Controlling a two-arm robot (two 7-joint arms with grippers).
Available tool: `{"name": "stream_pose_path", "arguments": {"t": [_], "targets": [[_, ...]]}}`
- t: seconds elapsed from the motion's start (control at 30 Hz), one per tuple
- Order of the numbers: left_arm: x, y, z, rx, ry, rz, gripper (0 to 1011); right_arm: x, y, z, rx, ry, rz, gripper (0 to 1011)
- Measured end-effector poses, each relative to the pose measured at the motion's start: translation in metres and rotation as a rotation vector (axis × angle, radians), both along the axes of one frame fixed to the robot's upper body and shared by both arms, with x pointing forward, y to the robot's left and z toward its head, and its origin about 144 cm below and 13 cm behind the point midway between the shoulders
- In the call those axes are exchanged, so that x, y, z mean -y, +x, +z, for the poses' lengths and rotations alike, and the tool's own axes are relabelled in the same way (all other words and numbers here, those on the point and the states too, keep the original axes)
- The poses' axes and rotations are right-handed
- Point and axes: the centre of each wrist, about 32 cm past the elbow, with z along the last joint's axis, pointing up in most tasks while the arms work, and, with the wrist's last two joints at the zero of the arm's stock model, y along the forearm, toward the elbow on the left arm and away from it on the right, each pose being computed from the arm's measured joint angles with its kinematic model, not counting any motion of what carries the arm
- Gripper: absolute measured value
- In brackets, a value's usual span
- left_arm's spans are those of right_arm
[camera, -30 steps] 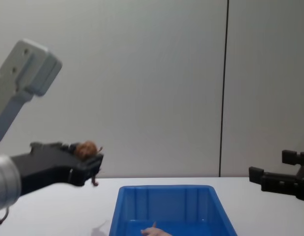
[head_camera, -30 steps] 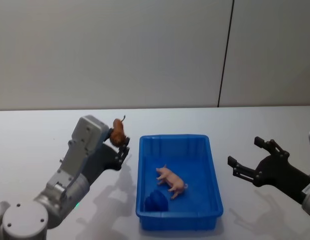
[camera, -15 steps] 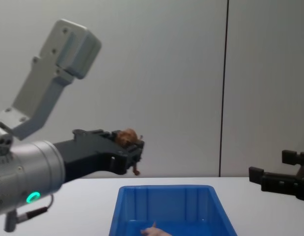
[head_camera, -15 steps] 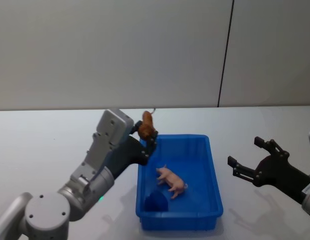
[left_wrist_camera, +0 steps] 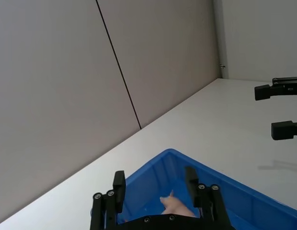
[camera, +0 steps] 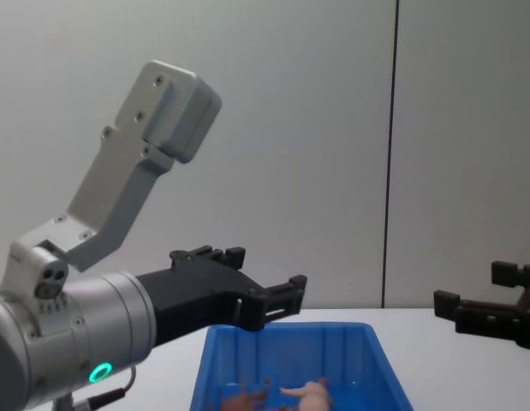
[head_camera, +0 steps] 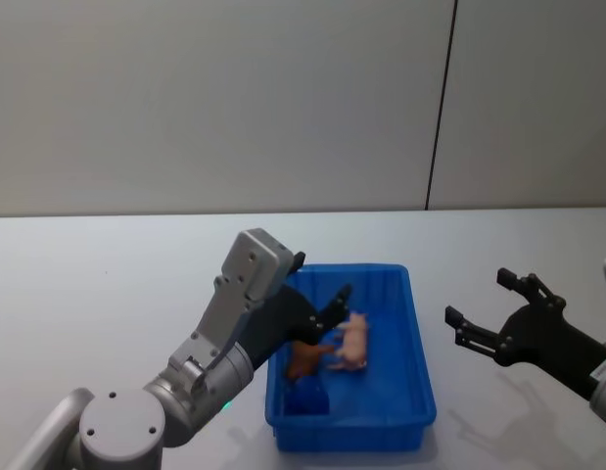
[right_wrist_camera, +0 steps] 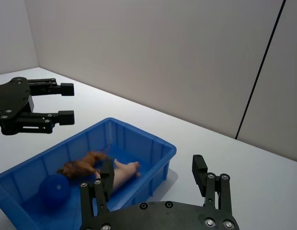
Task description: Pick up the two dolls from the table and place them into the box.
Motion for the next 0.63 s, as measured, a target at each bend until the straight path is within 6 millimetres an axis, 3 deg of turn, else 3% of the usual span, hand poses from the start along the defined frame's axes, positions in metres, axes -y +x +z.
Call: {"name": "stream_pose_path", "arguments": {"t": [0.3, 0.63], "targets": [[-0.0007, 0.0008, -0.0015, 0.033, -0.018, -0.009, 1001, 0.0, 0.0, 0.0, 0.0, 0.0, 0.0, 1001], [-0.0055, 0.0027, 0.0004, 0.071, -0.032, -0.002, 1001, 0.0, 0.0, 0.0, 0.0, 0.0, 0.0, 1001]]}}
